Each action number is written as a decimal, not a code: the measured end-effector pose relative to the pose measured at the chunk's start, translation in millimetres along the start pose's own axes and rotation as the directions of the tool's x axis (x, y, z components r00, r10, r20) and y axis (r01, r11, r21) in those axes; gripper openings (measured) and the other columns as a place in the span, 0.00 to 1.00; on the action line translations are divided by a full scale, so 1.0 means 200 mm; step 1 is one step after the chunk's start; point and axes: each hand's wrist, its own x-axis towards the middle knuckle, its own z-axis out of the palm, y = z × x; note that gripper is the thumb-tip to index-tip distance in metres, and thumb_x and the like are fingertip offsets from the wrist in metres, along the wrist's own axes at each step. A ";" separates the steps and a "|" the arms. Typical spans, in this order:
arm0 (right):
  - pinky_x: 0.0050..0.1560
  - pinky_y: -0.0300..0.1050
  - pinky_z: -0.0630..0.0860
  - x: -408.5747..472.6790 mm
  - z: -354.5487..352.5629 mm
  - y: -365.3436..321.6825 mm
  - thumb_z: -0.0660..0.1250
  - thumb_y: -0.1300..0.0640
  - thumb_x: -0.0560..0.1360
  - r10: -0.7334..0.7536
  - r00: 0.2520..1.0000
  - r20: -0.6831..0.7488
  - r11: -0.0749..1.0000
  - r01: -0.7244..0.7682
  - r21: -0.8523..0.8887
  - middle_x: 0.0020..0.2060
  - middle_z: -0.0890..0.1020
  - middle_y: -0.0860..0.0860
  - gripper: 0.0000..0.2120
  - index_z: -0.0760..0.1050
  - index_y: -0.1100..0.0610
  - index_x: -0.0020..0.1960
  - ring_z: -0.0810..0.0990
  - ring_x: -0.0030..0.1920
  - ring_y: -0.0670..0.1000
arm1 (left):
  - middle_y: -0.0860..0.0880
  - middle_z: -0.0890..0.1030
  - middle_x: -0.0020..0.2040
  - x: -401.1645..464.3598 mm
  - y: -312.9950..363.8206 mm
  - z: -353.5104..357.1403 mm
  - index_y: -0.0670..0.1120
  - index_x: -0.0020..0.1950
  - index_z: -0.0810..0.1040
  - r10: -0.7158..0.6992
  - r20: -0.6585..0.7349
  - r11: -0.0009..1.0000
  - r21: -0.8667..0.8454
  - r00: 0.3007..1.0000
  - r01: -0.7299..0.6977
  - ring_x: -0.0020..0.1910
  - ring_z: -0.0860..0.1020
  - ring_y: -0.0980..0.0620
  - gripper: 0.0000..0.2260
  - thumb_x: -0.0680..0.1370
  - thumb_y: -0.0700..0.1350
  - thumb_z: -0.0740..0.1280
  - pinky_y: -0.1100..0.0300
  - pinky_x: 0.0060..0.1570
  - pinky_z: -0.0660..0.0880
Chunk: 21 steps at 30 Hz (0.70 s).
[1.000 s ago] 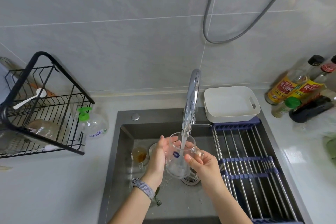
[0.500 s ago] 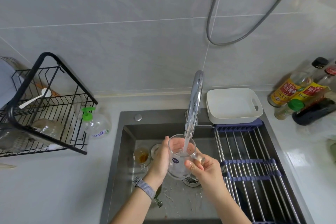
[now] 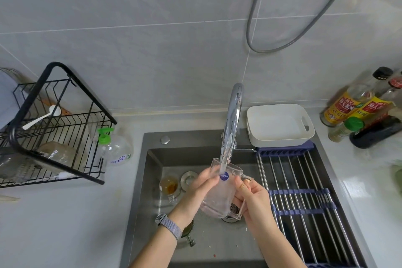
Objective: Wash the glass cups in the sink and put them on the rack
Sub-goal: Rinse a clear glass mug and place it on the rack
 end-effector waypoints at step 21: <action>0.45 0.51 0.80 0.05 0.07 0.03 0.67 0.32 0.65 0.228 0.972 -0.049 0.961 -0.233 -0.149 0.55 0.82 0.55 0.32 0.72 0.49 0.63 0.82 0.52 0.54 | 0.61 0.74 0.66 0.05 -0.07 0.04 0.58 0.73 0.62 0.133 -0.241 0.966 0.248 0.961 -0.072 0.60 0.75 0.67 0.40 0.66 0.64 0.74 0.69 0.55 0.74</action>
